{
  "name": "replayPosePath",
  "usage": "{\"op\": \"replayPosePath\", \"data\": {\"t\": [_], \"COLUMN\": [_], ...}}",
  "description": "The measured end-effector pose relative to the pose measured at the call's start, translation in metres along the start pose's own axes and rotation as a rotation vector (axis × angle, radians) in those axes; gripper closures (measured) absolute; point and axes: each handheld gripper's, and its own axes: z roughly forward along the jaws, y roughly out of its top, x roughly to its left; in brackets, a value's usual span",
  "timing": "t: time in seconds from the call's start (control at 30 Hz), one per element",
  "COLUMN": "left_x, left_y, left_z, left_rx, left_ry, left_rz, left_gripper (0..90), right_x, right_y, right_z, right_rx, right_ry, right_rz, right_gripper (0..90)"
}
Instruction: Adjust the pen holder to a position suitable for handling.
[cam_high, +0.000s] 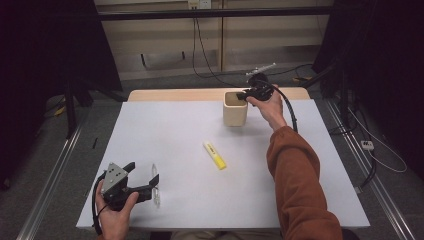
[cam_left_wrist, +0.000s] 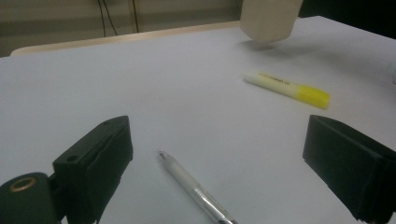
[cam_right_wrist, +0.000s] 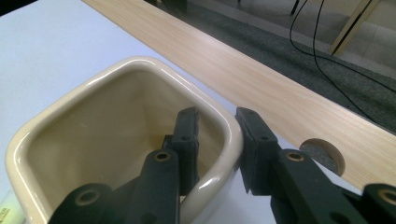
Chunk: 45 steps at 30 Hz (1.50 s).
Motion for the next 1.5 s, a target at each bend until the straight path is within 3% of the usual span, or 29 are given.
{"op": "replayPosePath", "data": {"t": [0.3, 0.6, 0.73, 0.9, 1.17, 1.4, 1.5], "left_x": [-0.002, -0.002, -0.002, -0.004, -0.003, -0.004, -0.004], "left_y": [0.001, 0.001, 0.001, 0.001, 0.0, 0.0, 0.0], "left_z": [0.0, -0.001, 0.0, 0.001, 0.001, 0.002, 0.002], "left_rx": [-0.001, -0.001, -0.013, -0.004, -0.008, -0.001, 0.002], "left_ry": [-0.004, -0.005, -0.028, -0.036, -0.036, -0.035, -0.038], "left_rz": [0.0, 0.005, 0.01, 0.018, 0.005, 0.012, 0.018], "left_gripper": [8.2, 8.2, 6.8, 6.8, 6.8, 6.8, 6.8], "right_x": [0.011, 0.032, 0.041, 0.051, 0.072, 0.082, 0.086], "right_y": [-0.011, -0.028, -0.038, -0.05, -0.063, -0.077, -0.087], "right_z": [-0.03, -0.056, -0.065, -0.074, -0.088, -0.094, -0.093], "right_rx": [-0.029, -0.021, -0.004, 0.021, 0.01, 0.005, 0.009], "right_ry": [0.0, -0.015, -0.036, -0.051, -0.052, -0.055, -0.058], "right_rz": [-0.014, -0.04, -0.025, -0.028, -0.009, -0.005, 0.02], "right_gripper": [70.5, 70.6, 70.7, 70.6, 70.7, 70.6, 70.6]}}
